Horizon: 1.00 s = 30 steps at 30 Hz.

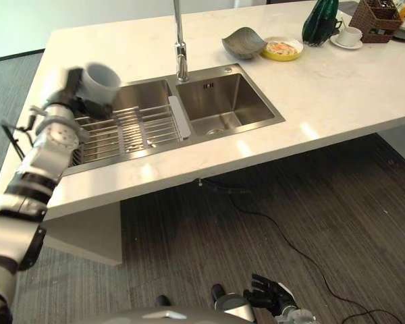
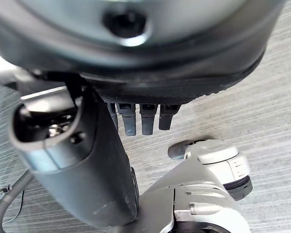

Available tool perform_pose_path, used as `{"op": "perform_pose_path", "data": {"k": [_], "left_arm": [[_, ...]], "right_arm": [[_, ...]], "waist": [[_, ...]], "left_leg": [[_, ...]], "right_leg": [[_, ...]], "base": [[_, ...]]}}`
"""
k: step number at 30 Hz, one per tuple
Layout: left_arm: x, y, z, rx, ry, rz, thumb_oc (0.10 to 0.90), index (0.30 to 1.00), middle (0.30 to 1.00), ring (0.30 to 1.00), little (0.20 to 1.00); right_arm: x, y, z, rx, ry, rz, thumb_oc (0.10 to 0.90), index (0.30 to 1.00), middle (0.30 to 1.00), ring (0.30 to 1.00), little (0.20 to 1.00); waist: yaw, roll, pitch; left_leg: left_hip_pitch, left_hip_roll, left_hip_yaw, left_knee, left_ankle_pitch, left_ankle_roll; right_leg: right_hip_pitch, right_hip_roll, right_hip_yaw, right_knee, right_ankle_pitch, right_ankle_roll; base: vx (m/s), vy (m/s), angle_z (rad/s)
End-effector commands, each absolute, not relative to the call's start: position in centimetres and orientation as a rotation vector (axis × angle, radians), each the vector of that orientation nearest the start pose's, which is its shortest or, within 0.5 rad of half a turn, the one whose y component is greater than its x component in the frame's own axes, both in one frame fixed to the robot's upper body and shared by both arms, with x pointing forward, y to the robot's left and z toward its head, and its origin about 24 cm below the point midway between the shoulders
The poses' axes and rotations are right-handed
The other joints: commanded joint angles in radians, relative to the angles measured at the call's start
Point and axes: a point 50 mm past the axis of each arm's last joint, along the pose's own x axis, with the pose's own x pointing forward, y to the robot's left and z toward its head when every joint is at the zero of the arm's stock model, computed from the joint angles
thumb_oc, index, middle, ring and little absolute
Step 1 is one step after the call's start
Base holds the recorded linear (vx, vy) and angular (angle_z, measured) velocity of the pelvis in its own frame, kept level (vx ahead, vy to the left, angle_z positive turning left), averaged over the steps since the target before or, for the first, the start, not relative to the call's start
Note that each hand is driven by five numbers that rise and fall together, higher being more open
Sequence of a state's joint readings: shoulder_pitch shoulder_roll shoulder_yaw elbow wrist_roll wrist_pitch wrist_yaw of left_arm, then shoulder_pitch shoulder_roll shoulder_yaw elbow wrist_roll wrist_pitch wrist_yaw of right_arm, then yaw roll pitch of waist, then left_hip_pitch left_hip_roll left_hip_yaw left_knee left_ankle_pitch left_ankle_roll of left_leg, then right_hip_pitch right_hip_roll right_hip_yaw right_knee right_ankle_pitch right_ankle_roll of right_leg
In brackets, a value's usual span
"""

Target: Place the dishes in the dishwasher.

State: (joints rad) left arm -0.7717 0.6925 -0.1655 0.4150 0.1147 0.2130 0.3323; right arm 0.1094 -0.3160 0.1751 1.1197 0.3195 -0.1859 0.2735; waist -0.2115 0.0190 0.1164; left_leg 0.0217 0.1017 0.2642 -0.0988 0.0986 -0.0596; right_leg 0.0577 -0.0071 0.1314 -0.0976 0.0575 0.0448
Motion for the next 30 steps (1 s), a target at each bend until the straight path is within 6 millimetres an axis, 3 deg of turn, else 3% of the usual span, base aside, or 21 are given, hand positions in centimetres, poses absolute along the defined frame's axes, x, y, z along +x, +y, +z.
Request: {"op": "perform_pose_path", "data": {"k": [1,4,7,9,12,13,14,17,18,19,21,23,24,25,26,28,29,30], "left_arm": [[35.8,23.6,29.1,0.213,-0.575,0.415,0.400,0.300,0.300,0.300,0.300],[34.2,23.5,29.3,0.121,-0.636,0.372,0.400,0.300,0.300,0.300,0.300],[32.7,24.5,29.2,0.205,-0.668,0.393,0.400,0.300,0.300,0.300,0.300],[30.7,27.2,28.7,0.432,-0.683,0.525,0.400,0.300,0.300,0.300,0.300],[27.6,29.0,27.3,0.676,-0.646,0.504,0.400,0.300,0.300,0.300,0.300],[26.1,30.8,25.9,0.739,-0.592,0.549,0.400,0.300,0.300,0.300,0.300],[25.5,31.0,25.8,0.757,-0.595,0.564,0.400,0.300,0.300,0.300,0.300],[24.7,30.9,25.7,0.747,-0.612,0.563,0.400,0.300,0.300,0.300,0.300],[24.3,31.6,25.6,0.776,-0.602,0.602,0.400,0.300,0.300,0.300,0.300],[24.2,31.9,25.2,0.765,-0.589,0.609,0.400,0.300,0.300,0.300,0.300],[24.4,32.6,24.3,0.710,-0.548,0.615,0.400,0.300,0.300,0.300,0.300],[25.1,31.9,24.0,0.646,-0.560,0.602,0.400,0.300,0.300,0.300,0.300],[25.5,31.8,24.1,0.640,-0.559,0.600,0.400,0.300,0.300,0.300,0.300],[25.5,31.7,24.1,0.638,-0.564,0.606,0.400,0.300,0.300,0.300,0.300],[25.5,31.7,23.9,0.617,-0.564,0.609,0.400,0.300,0.300,0.300,0.300],[25.1,31.8,24.0,0.604,-0.573,0.623,0.400,0.300,0.300,0.300,0.300],[25.1,31.8,24.0,0.605,-0.572,0.623,0.400,0.300,0.300,0.300,0.300],[25.1,31.6,24.4,0.596,-0.591,0.628,0.400,0.300,0.300,0.300,0.300]], "right_arm": [[6.8,-25.0,-14.8,0.051,1.025,0.009,0.800,0.900,0.900,0.900,0.900],[6.2,-24.8,-15.0,0.093,1.030,-0.042,0.800,0.900,0.900,0.900,0.900],[5.9,-24.8,-15.1,0.109,1.039,-0.064,0.800,0.900,0.900,0.900,0.900],[5.3,-24.3,-15.4,0.186,1.042,-0.104,0.800,0.900,0.900,0.900,0.900],[5.3,-24.1,-15.5,0.221,1.042,-0.118,0.800,0.900,0.900,0.900,0.900],[4.8,-23.6,-15.8,0.209,1.072,-0.087,0.800,0.900,0.900,0.900,0.900],[5.1,-23.5,-15.8,0.188,1.072,-0.061,0.800,0.900,0.900,0.900,0.900],[5.3,-23.6,-15.7,0.154,1.085,-0.026,0.800,0.900,0.900,0.900,0.900],[5.1,-23.5,-15.8,0.125,1.115,0.025,0.800,0.900,0.900,0.900,0.900],[5.1,-23.7,-15.8,0.117,1.123,0.019,0.800,0.900,0.900,0.900,0.900],[4.7,-23.8,-16.0,0.002,1.193,0.136,0.800,0.900,0.900,0.900,0.900],[5.4,-24.0,-15.9,-0.049,1.187,0.161,0.800,0.900,0.900,0.900,0.900],[5.6,-24.0,-15.9,-0.053,1.184,0.162,0.800,0.900,0.900,0.900,0.900],[5.9,-24.2,-15.9,-0.072,1.186,0.144,0.800,0.900,0.900,0.900,0.900],[6.1,-24.4,-15.8,-0.076,1.184,0.131,0.800,0.900,0.900,0.900,0.900],[5.9,-24.4,-15.9,-0.040,1.179,0.091,0.800,0.900,0.900,0.900,0.900],[5.9,-24.3,-15.9,-0.040,1.180,0.092,0.800,0.900,0.900,0.900,0.900],[6.0,-24.2,-15.9,-0.017,1.173,0.078,0.800,0.900,0.900,0.900,0.900]], "waist": [[0.041,0.037,-0.088],[0.071,0.038,-0.092],[0.083,0.039,-0.094],[0.107,0.040,-0.094],[0.145,0.044,-0.085],[0.182,0.042,-0.075],[0.209,0.042,-0.058],[0.244,0.037,-0.025],[0.286,0.040,0.000],[0.299,0.043,0.003],[0.344,0.060,0.010],[0.353,0.073,0.014],[0.356,0.079,0.017],[0.354,0.080,0.019],[0.337,0.080,0.014],[0.294,0.056,-0.010],[0.293,0.055,-0.010],[0.268,0.041,-0.024]], "left_leg": [[0.071,0.030,-0.046,0.012,-0.089,-0.081],[0.067,0.025,-0.070,0.012,-0.086,-0.078],[0.066,0.021,-0.082,0.012,-0.086,-0.075],[0.067,0.014,-0.098,0.012,-0.089,-0.068],[0.067,0.001,-0.123,0.012,-0.084,-0.060],[0.071,0.000,-0.139,0.012,-0.070,-0.059],[0.047,0.001,-0.153,0.037,-0.048,-0.062],[-0.017,-0.008,-0.209,0.118,-0.052,-0.073],[-0.064,-0.008,-0.241,0.155,-0.015,-0.087],[-0.094,-0.008,-0.262,0.166,0.007,-0.103],[-0.148,0.011,-0.261,0.119,0.093,-0.138],[-0.182,0.031,-0.270,0.035,0.150,-0.150],[-0.189,0.029,-0.305,0.027,0.145,-0.149],[-0.177,0.045,-0.283,0.038,0.128,-0.150],[-0.156,0.060,-0.220,0.091,0.111,-0.140],[-0.104,0.074,-0.035,0.171,0.025,-0.110],[-0.105,0.074,-0.035,0.178,0.018,-0.109],[-0.050,0.088,0.040,0.228,-0.047,-0.123]], "right_leg": [[-0.014,-0.072,-0.076,0.010,-0.056,0.082],[-0.005,-0.077,-0.096,0.010,-0.058,0.079],[0.001,-0.081,-0.107,0.010,-0.062,0.079],[0.007,-0.085,-0.115,0.010,-0.066,0.078],[0.015,-0.087,-0.123,0.010,-0.069,0.074],[0.028,-0.089,-0.134,0.010,-0.081,0.068],[0.027,-0.091,-0.142,0.010,-0.071,0.060],[0.037,-0.101,-0.183,0.010,-0.085,0.051],[0.036,-0.104,-0.227,0.010,-0.078,0.044],[0.039,-0.105,-0.258,0.010,-0.089,0.043],[0.045,-0.108,-0.351,0.010,-0.108,0.041],[0.040,-0.099,-0.406,0.010,-0.123,0.032],[0.044,-0.091,-0.427,0.010,-0.131,0.027],[0.058,-0.102,-0.495,0.010,-0.133,0.023],[0.056,-0.111,-0.541,0.010,-0.124,0.019],[0.043,-0.126,-0.636,0.010,-0.111,0.009],[0.045,-0.127,-0.636,0.010,-0.113,0.010],[0.044,-0.134,-0.660,0.011,-0.124,0.007]], "base": [[-0.02,0.021,0.12],[-0.06,0.010,0.19],[-0.04,0.003,0.19],[-0.04,-0.007,0.18],[-0.06,-0.017,0.03],[-0.13,-0.045,0.10],[-0.13,-0.054,0.19],[-0.13,-0.060,0.62],[-0.22,-0.123,1.02],[-0.24,-0.110,1.06],[-0.21,-0.070,1.51],[-0.19,-0.114,2.18],[-0.23,-0.147,1.31],[-0.30,-0.099,1.84],[-0.39,-0.056,2.14],[-0.30,-0.054,2.79],[-0.13,-0.082,2.39],[-0.14,0.030,1.93]]}}
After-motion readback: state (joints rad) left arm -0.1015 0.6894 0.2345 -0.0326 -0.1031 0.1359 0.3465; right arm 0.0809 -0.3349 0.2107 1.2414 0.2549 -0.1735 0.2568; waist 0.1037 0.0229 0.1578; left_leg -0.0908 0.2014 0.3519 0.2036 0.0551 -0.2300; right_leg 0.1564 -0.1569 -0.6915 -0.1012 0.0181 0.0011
